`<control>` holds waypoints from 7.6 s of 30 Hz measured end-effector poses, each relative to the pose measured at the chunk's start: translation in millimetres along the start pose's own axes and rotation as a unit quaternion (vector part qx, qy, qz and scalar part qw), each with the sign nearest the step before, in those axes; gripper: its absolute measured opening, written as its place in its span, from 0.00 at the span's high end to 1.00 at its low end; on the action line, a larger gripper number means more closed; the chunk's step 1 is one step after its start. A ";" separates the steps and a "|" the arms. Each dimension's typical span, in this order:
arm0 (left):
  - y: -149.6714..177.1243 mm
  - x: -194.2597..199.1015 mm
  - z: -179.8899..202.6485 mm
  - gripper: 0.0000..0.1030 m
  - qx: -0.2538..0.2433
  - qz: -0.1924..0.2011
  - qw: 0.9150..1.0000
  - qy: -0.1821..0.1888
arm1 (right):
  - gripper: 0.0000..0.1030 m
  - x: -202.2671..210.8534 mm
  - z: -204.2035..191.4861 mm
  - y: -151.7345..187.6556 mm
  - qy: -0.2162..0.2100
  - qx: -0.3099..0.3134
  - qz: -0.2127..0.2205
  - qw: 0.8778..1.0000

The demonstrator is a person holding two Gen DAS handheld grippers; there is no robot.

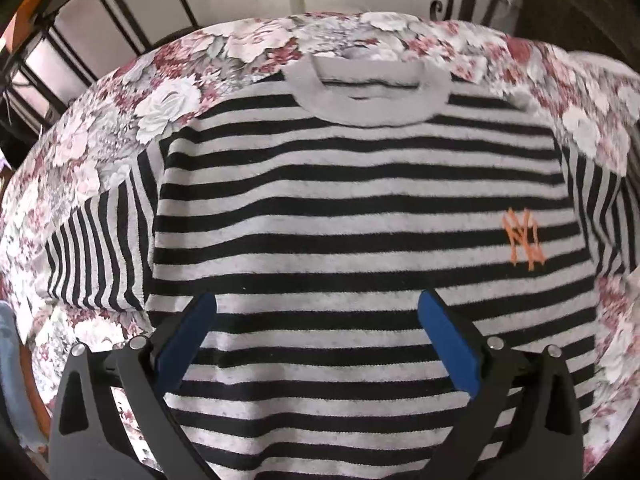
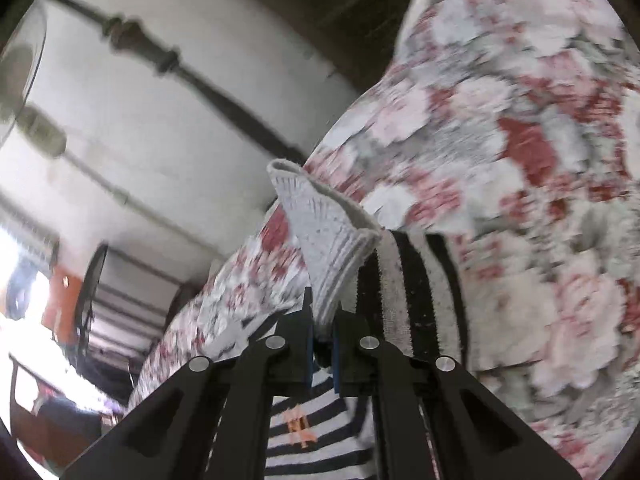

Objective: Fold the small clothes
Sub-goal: 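Grasp a striped sleeve cuff with the right gripper and lift it, then lay the sleeve across the sweater front and open the right gripper, then grasp the other sleeve cuff with the left gripper and lift it, then carry the sleeve across the sweater front with the left gripper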

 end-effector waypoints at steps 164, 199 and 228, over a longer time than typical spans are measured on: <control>35.1 -45.8 -419.0 0.89 0.473 0.058 0.871 0.122 | 0.16 -92.4 -146.9 171.4 -0.001 0.178 -0.235 0.956; -82.0 39.5 -161.6 0.89 0.189 0.158 0.964 0.102 | 0.16 -30.6 -87.2 105.7 -0.017 0.096 -0.196 0.976; -22.4 -17.3 69.5 0.64 -0.088 0.074 0.990 0.077 | 0.16 -7.0 -26.0 70.4 -0.019 0.008 -0.179 0.984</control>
Point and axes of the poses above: each gripper's, at about its wrist camera, not at the fingertips, and x roughly against the way its jaws point, z to its right, y to its underside, the point moved 7 cm from there along -x, roughly the way its jaws point, and after that the axes turned 1 degree about x, right-handed, at the moved point
